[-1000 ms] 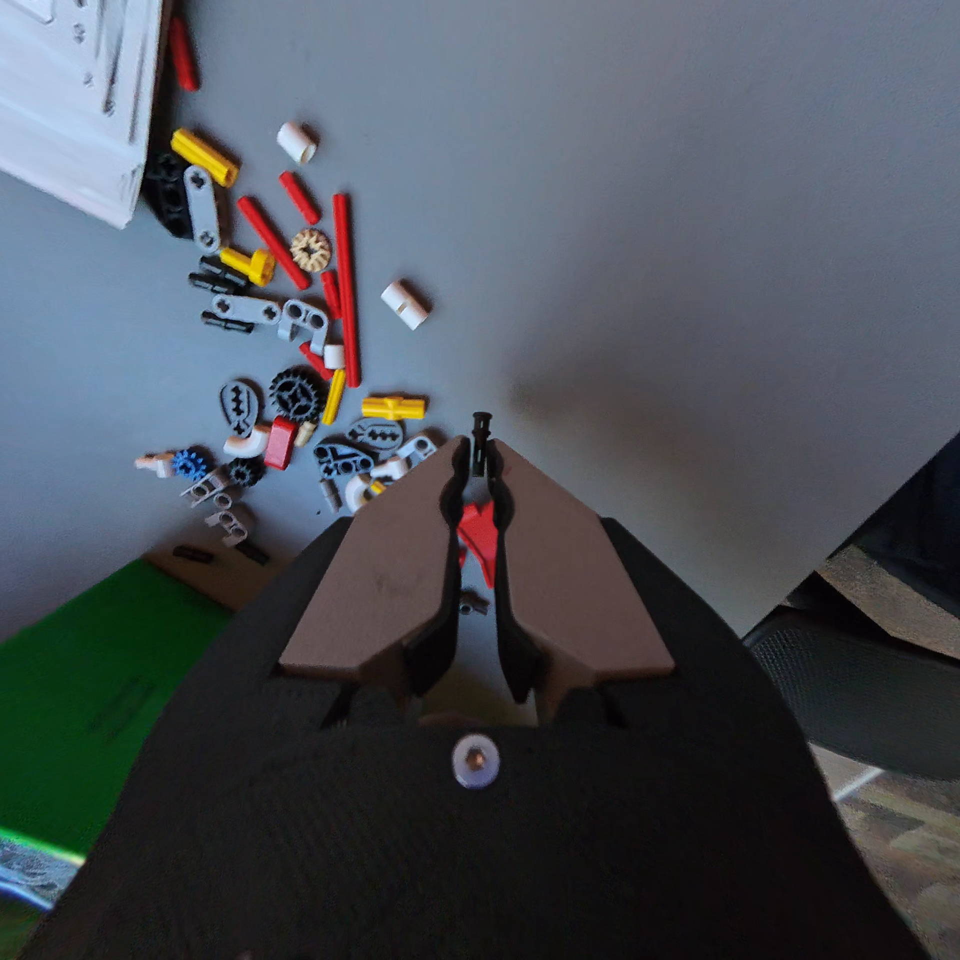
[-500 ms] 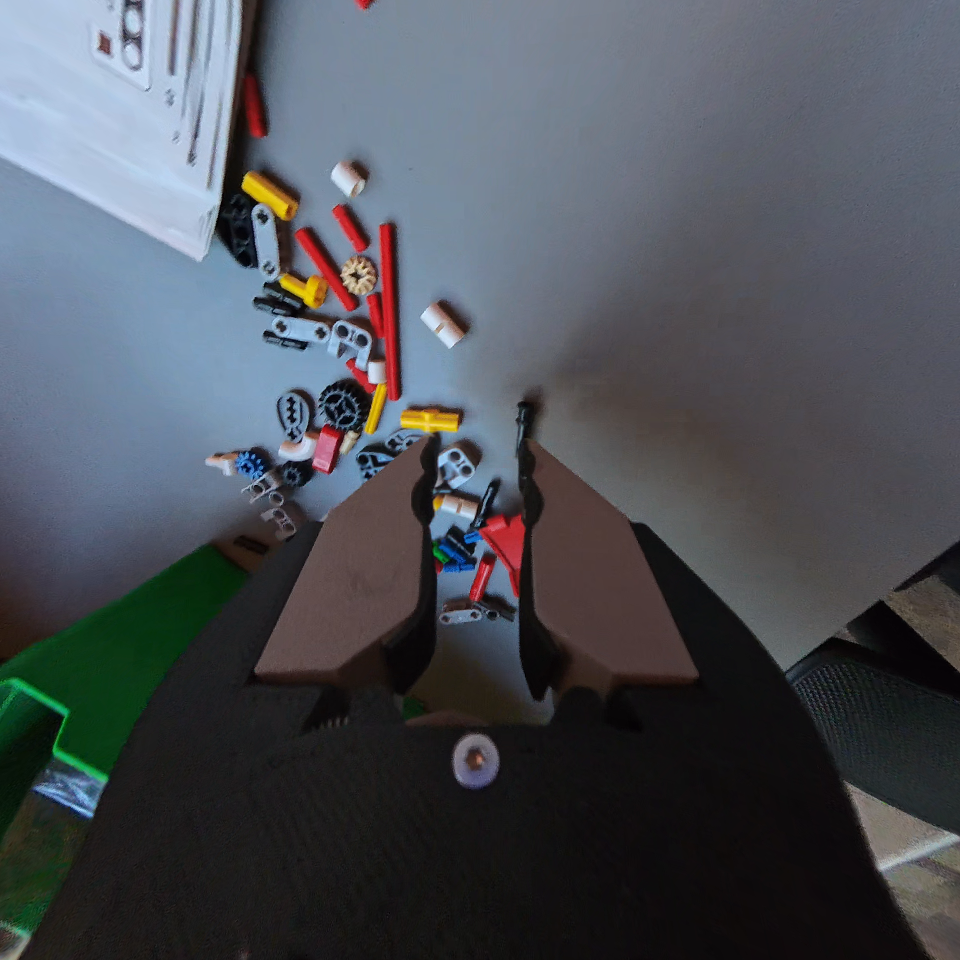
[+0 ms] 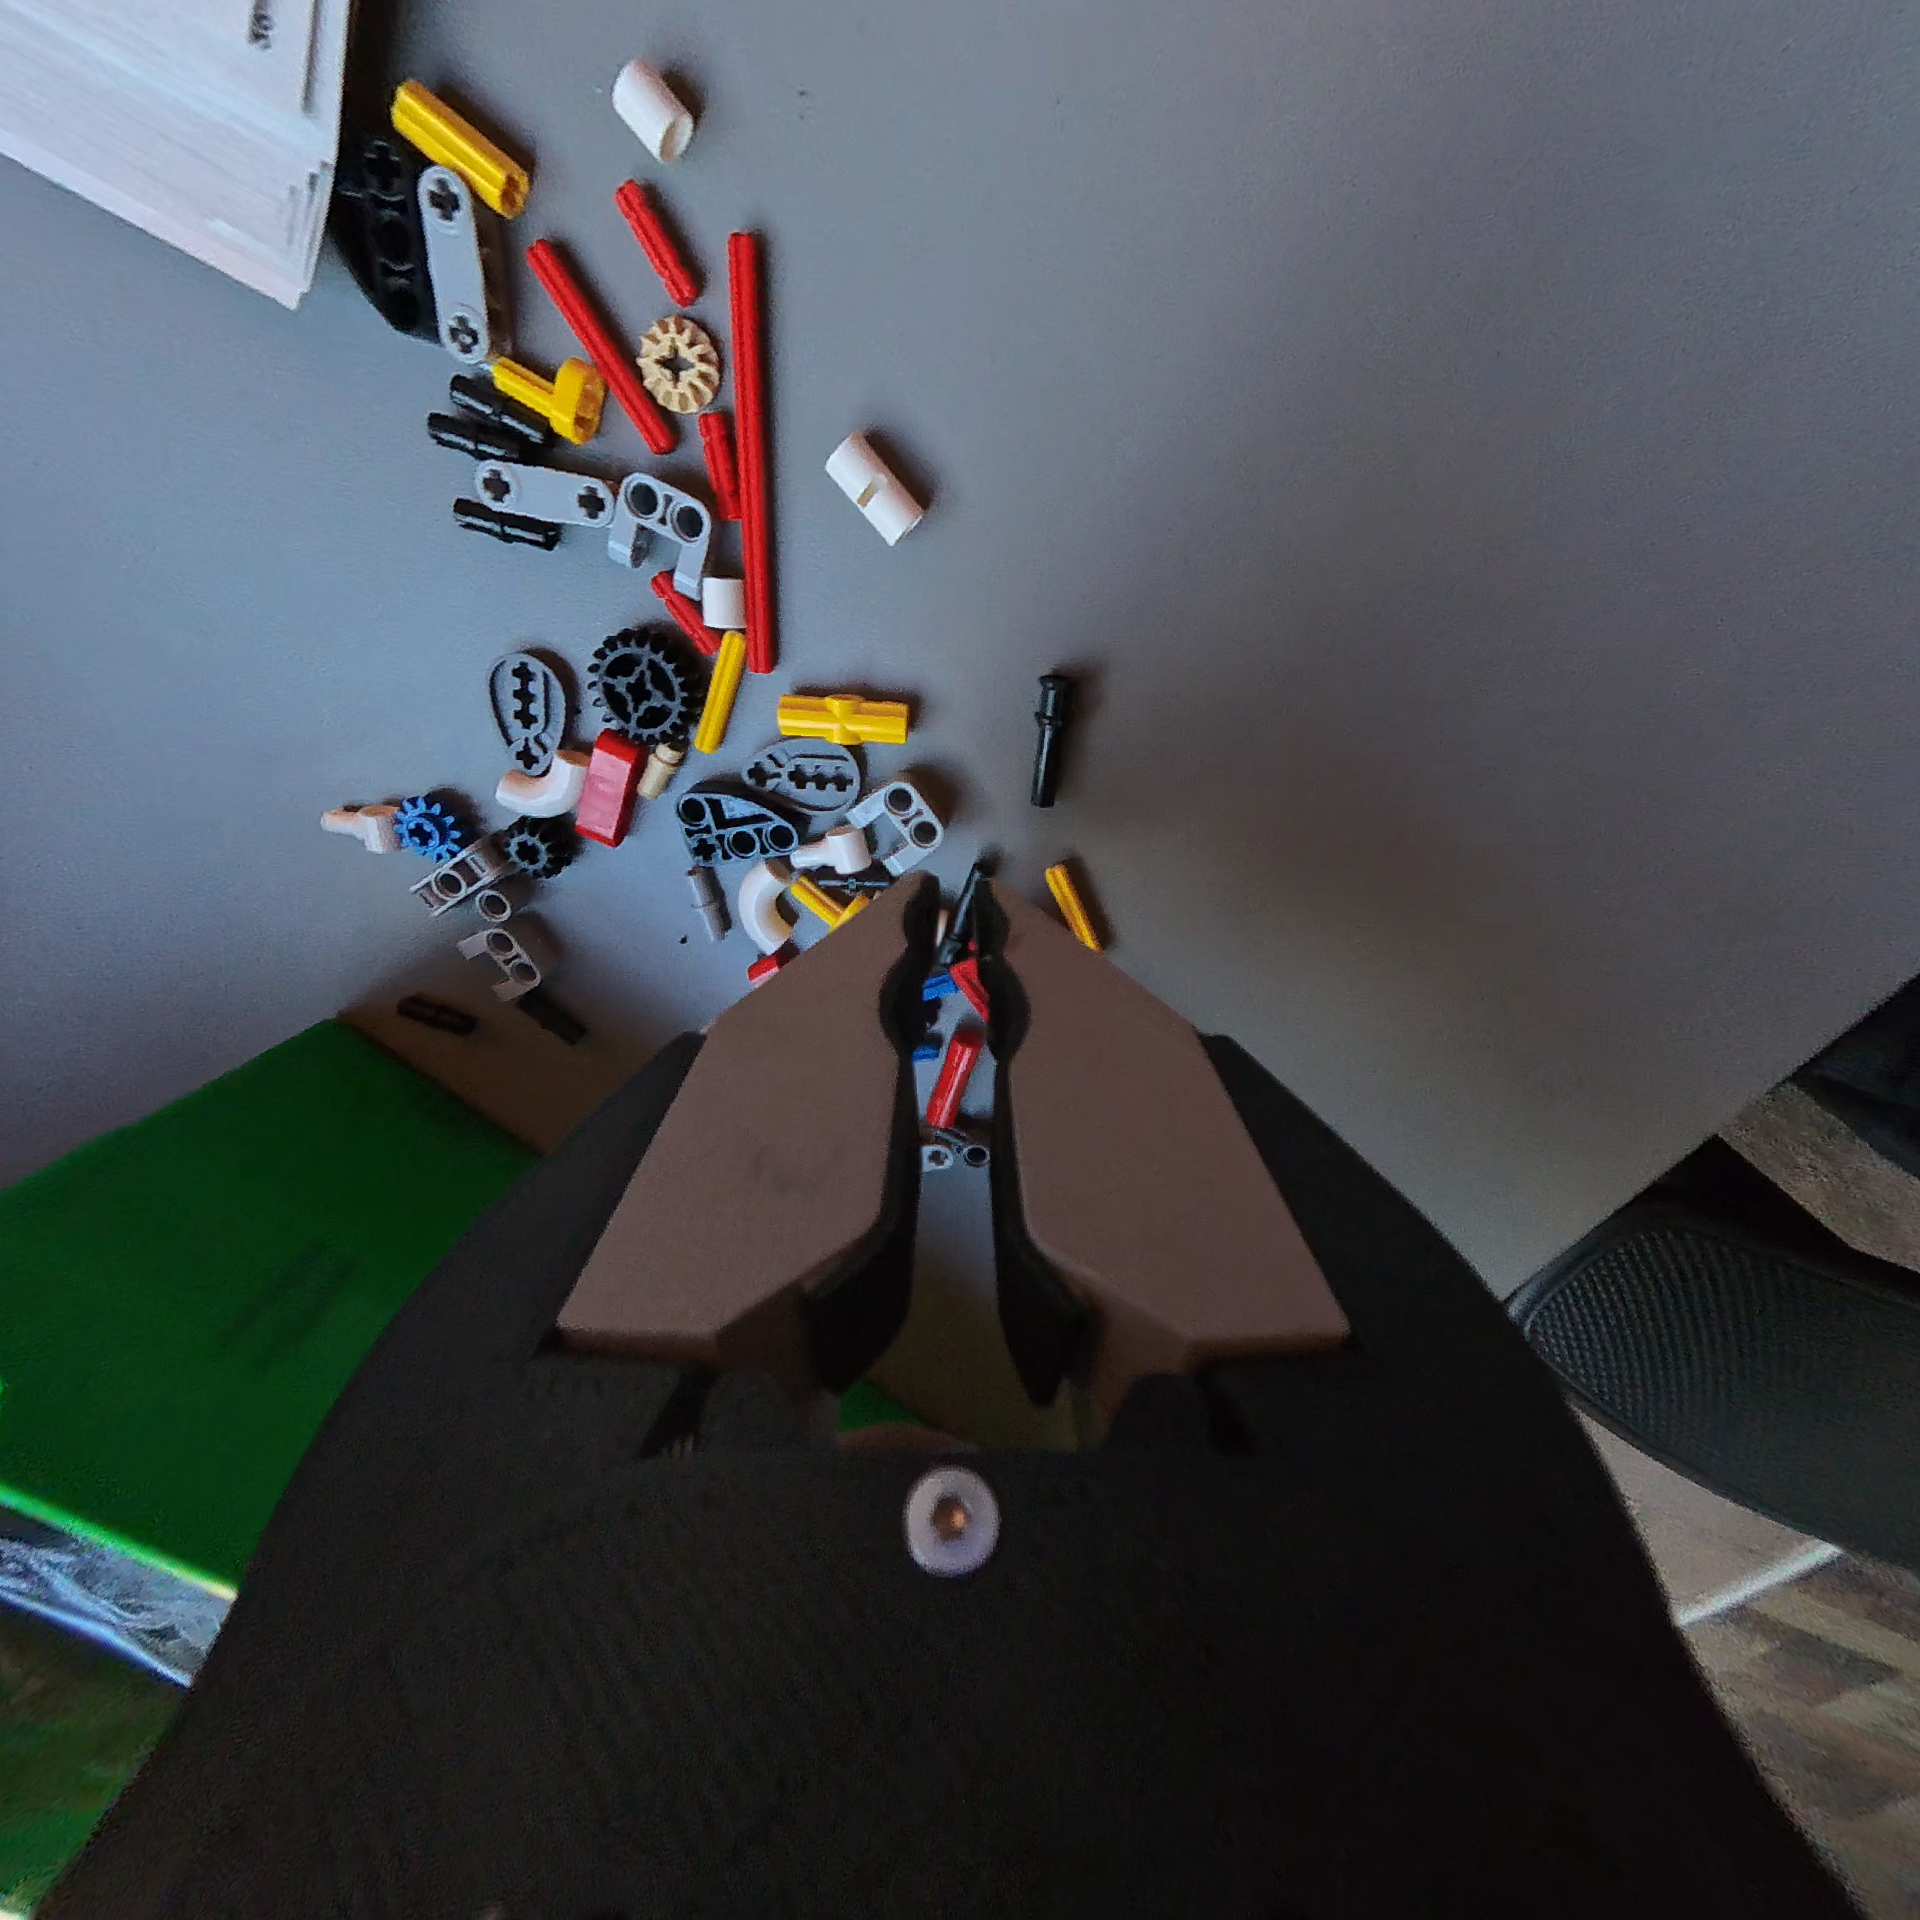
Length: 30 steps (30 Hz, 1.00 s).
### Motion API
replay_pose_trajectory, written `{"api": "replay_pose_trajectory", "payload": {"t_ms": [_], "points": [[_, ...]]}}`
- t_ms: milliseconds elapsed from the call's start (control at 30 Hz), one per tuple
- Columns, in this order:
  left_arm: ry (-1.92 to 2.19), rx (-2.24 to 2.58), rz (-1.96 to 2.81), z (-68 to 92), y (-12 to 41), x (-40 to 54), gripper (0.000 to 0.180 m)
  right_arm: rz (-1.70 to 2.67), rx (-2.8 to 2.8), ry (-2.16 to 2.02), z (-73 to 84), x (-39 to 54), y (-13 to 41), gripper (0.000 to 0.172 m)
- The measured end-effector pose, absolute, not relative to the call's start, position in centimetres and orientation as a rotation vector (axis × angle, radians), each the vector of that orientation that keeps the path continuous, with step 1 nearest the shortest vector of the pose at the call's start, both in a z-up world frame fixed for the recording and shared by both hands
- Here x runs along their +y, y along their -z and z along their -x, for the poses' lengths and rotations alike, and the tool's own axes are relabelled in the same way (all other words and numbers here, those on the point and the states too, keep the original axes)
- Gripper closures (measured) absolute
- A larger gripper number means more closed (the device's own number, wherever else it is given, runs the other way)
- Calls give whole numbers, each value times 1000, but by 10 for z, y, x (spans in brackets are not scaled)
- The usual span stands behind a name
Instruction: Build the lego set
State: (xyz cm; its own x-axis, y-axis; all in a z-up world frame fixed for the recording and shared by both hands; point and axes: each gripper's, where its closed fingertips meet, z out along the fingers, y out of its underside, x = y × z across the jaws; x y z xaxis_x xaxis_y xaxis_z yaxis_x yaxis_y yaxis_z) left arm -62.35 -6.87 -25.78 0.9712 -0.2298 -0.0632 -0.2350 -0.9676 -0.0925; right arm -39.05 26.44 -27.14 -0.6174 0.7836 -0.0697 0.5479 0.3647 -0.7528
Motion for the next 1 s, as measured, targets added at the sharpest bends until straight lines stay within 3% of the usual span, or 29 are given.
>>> {"api": "replay_pose_trajectory", "payload": {"t_ms": [667, 1000], "points": [[-54, 337, 3114, 626, 266, -70, 179, 1177, -2332, -1117, 389, 266, 271, 170], [477, -57, 2734, 593, 232, -26, 179, 1180, -2345, -1110, 389, 265, 273, 170]]}}
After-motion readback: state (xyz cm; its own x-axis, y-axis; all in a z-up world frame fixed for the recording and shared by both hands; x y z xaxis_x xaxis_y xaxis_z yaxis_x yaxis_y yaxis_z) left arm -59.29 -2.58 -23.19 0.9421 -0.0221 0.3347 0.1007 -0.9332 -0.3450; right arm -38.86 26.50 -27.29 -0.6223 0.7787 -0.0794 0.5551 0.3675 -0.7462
